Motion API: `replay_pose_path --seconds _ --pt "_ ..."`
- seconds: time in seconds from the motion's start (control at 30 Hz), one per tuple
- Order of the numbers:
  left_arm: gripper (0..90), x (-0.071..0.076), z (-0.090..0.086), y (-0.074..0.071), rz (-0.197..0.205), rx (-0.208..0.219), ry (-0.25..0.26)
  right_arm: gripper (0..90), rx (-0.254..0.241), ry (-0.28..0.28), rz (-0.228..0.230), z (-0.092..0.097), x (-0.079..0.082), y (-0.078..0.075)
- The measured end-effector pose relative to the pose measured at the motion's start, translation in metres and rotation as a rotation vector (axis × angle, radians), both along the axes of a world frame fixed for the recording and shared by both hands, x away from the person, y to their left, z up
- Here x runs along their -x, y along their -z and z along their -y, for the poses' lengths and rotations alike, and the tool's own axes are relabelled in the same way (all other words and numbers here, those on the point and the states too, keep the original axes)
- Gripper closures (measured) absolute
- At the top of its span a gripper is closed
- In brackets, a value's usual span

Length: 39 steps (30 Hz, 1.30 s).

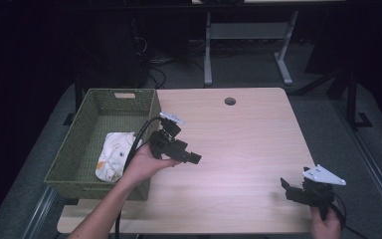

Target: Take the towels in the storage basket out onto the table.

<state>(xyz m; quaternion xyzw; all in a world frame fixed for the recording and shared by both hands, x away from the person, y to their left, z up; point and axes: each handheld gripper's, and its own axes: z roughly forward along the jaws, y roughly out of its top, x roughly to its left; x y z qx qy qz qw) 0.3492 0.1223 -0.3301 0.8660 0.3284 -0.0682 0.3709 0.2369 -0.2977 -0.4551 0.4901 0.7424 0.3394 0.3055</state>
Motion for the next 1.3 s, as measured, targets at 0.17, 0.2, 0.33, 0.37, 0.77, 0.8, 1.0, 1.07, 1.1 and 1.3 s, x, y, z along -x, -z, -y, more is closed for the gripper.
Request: replay_pose_path --seconds 0.17,0.2,0.33,0.37,0.77,0.8,1.0,1.07,1.1,1.3 --pt "18.0 -0.005 -0.010 -0.012 0.004 -0.003 -0.017 13.8 0.002 -0.004 0.000 0.000 0.000 0.000" --pt "18.0 -0.005 -0.010 -0.012 0.004 -0.003 -0.017 13.8 0.002 -0.004 0.000 0.000 0.000 0.000" --pt "18.2 -0.012 -0.022 -0.019 -0.008 0.010 -0.040 13.9 0.003 -0.003 0.005 0.000 0.001 -0.001" --pt "18.2 -0.013 -0.027 -0.020 -0.006 0.009 -0.047 13.9 0.003 -0.004 0.002 0.000 0.001 -0.001" --pt "18.1 -0.025 -0.066 -0.027 -0.019 -0.006 -0.128 13.9 0.006 -0.007 -0.006 -0.002 0.001 -0.001" --pt "18.2 -0.026 -0.068 -0.027 -0.019 -0.004 -0.130 13.9 0.006 -0.008 -0.007 -0.002 0.001 -0.001" --pt "18.6 -0.030 -0.091 -0.027 -0.024 -0.007 -0.184 13.8 0.005 -0.008 -0.007 -0.002 0.001 -0.001" --pt "18.7 -0.032 -0.100 -0.027 -0.020 -0.018 -0.205 13.8 0.005 -0.009 -0.008 -0.002 0.001 -0.001" --pt "18.9 -0.033 -0.103 -0.027 -0.020 -0.019 -0.216 13.9 0.006 -0.010 -0.007 -0.003 0.001 -0.001" --pt "19.1 -0.036 -0.128 -0.025 -0.021 -0.057 -0.279 13.9 0.007 -0.009 -0.011 -0.003 0.001 0.000"
